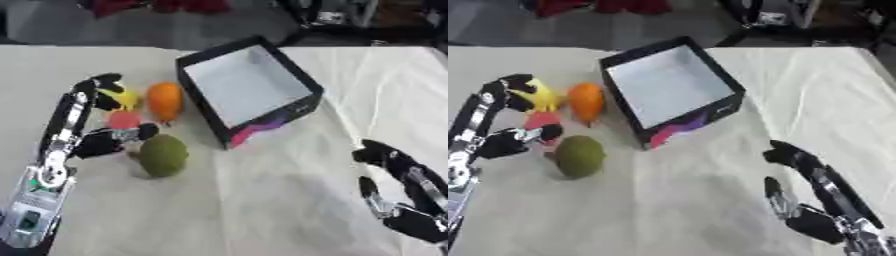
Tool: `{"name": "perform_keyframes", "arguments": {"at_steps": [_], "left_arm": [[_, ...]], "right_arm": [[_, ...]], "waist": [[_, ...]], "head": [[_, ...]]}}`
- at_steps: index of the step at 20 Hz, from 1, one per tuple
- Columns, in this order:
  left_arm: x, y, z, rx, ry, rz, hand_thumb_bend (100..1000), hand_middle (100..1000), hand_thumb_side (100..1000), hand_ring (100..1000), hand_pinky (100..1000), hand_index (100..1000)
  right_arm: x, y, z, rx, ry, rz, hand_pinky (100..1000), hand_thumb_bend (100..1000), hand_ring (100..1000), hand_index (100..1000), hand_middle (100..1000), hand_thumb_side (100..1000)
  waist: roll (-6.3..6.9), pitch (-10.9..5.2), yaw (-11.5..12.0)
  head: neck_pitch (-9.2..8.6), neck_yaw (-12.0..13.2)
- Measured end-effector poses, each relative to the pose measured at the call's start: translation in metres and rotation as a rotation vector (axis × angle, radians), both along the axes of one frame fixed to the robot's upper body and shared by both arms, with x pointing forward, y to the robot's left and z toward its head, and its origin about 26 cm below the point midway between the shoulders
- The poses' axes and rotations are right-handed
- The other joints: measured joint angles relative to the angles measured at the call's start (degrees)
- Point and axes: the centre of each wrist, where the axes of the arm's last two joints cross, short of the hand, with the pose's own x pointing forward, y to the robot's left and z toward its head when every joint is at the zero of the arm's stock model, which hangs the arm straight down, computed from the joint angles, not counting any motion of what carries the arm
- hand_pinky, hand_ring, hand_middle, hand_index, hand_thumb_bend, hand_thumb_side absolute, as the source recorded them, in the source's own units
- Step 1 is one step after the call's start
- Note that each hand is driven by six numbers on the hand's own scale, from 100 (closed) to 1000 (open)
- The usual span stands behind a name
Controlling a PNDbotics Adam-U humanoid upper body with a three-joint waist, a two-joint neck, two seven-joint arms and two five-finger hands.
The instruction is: Pick up objects on the table and place them in the box.
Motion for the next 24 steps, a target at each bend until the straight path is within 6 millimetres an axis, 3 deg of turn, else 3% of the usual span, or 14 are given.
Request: {"name": "perform_keyframes", "arguments": {"at_steps": [10, 17, 24], "left_arm": [[0.002, 0.000, 0.002, 0.054, 0.030, -0.039, 932, 659, 571, 585, 654, 846], [0.016, 0.001, 0.020, 0.256, 0.122, -0.165, 902, 663, 527, 595, 660, 844], [0.036, -0.011, 0.031, 0.461, 0.248, -0.266, 851, 662, 495, 609, 680, 836]], "right_arm": [[0.000, 0.000, 0.000, 0.000, 0.004, 0.003, 893, 100, 821, 934, 772, 374], [0.000, 0.002, 0.000, 0.003, 0.007, 0.011, 893, 100, 824, 934, 774, 379], [-0.001, 0.002, -0.002, 0.002, 0.015, 0.018, 892, 100, 824, 933, 775, 380]], "waist": [[0.00, 0.00, -0.2], [0.02, -0.28, -0.7], [0.02, -0.54, -1.4]], "head": [[0.00, 0.0], [0.00, 0.1], [0.00, 0.4]]}}
